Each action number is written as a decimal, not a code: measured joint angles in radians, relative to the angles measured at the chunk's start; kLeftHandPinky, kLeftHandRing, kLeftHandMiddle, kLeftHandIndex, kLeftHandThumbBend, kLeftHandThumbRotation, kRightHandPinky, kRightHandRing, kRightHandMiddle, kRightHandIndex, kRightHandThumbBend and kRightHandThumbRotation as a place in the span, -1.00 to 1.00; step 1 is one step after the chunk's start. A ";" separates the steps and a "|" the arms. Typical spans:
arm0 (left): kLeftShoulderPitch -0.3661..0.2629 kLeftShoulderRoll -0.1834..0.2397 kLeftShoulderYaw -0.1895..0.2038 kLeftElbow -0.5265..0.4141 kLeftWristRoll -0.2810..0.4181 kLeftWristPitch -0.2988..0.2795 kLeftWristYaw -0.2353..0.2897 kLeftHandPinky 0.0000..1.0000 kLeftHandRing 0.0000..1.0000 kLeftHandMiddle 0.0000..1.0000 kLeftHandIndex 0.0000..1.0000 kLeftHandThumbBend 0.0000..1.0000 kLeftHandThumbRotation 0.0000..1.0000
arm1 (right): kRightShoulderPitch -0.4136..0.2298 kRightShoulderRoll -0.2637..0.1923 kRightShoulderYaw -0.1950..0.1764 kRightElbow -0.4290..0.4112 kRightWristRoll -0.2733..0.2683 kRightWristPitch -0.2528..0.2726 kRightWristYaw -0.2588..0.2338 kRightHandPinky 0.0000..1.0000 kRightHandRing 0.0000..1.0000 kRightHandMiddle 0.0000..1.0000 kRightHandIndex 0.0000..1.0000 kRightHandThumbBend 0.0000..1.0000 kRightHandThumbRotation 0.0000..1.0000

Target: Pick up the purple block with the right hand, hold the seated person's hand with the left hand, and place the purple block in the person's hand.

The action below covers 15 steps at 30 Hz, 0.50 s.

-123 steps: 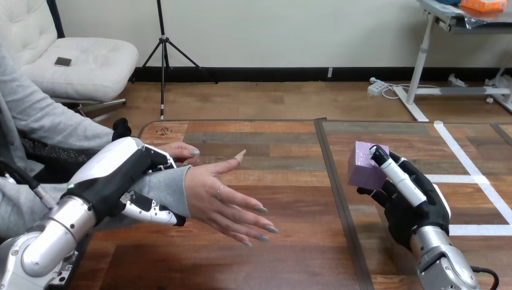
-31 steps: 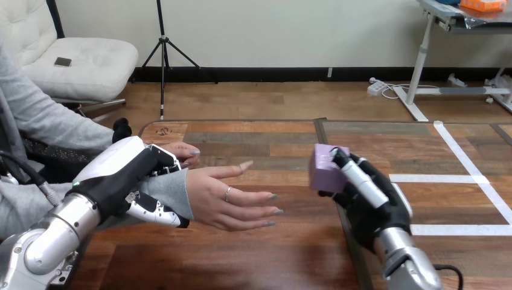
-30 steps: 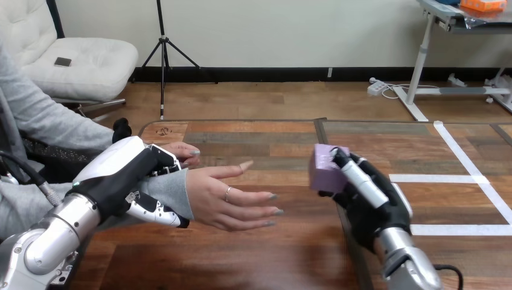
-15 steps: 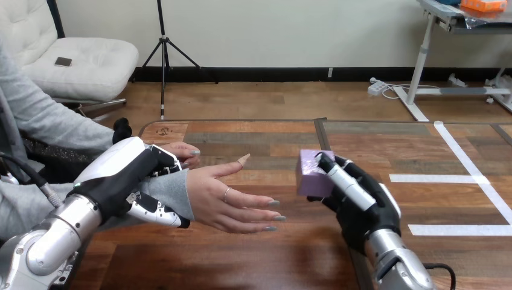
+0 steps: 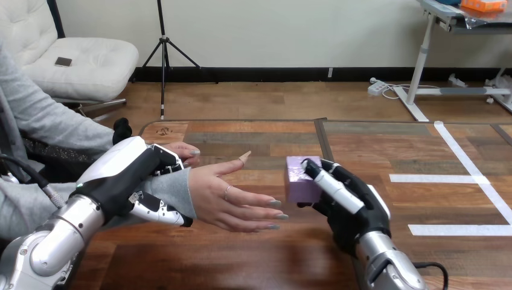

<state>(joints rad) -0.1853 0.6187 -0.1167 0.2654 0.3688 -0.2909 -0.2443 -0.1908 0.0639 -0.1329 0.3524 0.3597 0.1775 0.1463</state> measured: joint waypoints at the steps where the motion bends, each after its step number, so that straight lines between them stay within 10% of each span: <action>1: 0.000 -0.001 0.000 0.000 0.000 0.000 0.001 -0.60 -0.48 -0.32 -0.27 0.32 -1.00 | 0.000 0.000 0.004 -0.001 0.000 0.000 -0.001 -0.40 -0.28 -0.16 -0.13 0.67 -1.00; 15: 0.000 -0.010 0.000 0.000 0.001 0.000 0.005 -0.60 -0.48 -0.32 -0.27 0.30 -1.00 | 0.021 0.002 0.048 -0.073 0.021 0.056 -0.018 -0.41 -0.29 -0.16 -0.13 0.65 -1.00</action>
<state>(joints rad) -0.1853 0.6083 -0.1167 0.2654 0.3699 -0.2909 -0.2389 -0.1696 0.0658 -0.0848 0.2791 0.3809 0.2337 0.1282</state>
